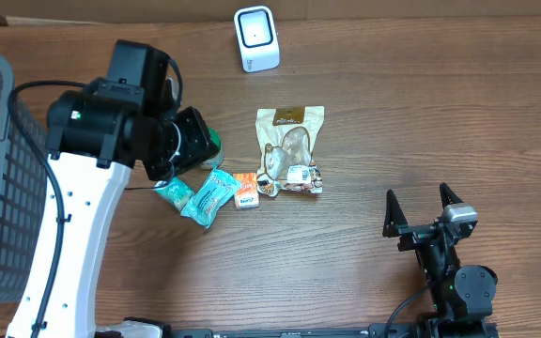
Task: Scan the item barcode
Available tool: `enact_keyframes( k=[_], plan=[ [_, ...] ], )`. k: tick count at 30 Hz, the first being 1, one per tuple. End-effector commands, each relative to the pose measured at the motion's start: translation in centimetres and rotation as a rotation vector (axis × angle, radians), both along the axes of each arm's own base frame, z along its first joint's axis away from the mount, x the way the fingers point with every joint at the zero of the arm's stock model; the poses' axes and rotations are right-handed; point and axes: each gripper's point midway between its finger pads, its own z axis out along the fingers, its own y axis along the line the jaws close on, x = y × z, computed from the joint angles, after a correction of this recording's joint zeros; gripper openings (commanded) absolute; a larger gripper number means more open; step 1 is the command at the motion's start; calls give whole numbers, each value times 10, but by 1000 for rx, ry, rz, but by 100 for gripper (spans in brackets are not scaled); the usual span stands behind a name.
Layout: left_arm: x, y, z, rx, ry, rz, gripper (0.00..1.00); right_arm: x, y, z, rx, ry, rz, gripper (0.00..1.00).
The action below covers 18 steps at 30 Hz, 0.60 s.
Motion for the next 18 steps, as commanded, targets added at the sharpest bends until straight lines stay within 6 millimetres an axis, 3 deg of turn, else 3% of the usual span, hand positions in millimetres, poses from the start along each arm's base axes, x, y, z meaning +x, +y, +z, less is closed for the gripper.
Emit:
enact_keyframes(
  k=[1,9,18],
  plan=[
    [7,16,5,9,-18,57,4,0,0,-2,4,-1,-1,100],
    [13,41,1,90,-31,127,4,0,0,-2,4,-1,-1,100],
    [13,44,-1,109,-27,132,4,0,0,-2,4,-1,-1,100]
  ],
)
